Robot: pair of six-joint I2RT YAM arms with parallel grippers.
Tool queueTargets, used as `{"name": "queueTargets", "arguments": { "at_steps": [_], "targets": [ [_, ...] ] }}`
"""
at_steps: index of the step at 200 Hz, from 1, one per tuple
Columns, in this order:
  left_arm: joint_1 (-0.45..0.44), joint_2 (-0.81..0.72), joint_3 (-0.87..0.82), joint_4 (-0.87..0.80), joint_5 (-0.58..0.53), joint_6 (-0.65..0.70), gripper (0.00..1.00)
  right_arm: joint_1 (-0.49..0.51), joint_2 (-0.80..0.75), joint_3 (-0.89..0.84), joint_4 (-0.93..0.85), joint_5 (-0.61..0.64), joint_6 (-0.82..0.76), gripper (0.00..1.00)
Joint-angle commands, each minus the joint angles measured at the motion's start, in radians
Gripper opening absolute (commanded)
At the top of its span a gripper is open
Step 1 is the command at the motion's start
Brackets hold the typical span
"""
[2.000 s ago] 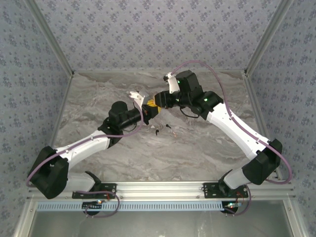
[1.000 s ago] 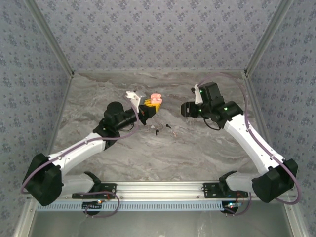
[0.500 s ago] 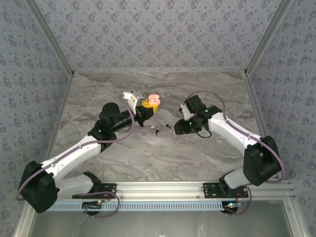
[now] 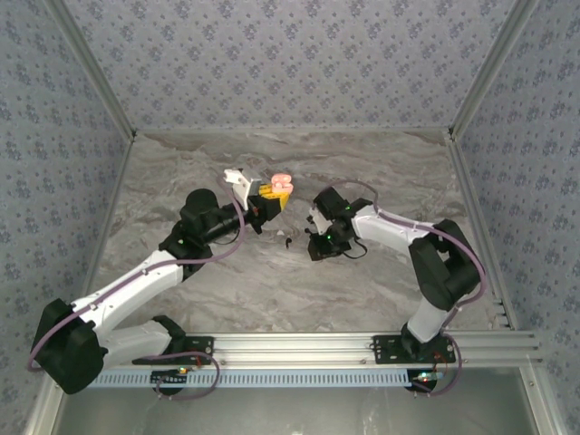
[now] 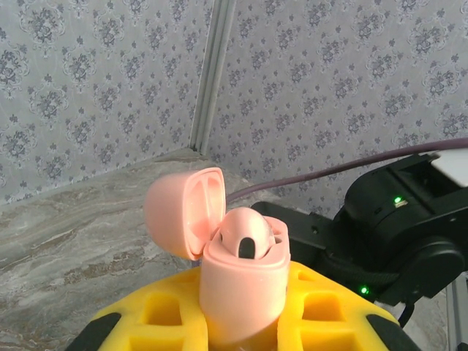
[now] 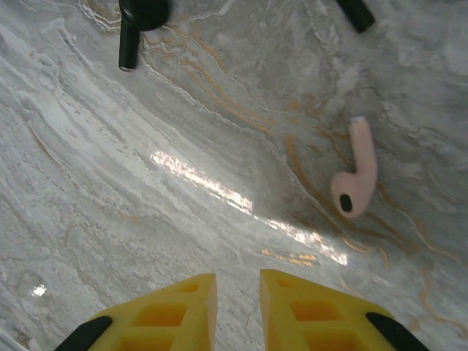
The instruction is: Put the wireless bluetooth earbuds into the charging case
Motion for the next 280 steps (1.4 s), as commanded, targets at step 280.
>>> {"name": "queueTargets", "arguments": {
  "at_steps": [280],
  "targets": [
    [-0.005, -0.015, 0.030, 0.019, 0.012, 0.021, 0.14, -0.058, 0.050, 0.185, -0.115, 0.328, 0.118, 0.28]
  ]
}}
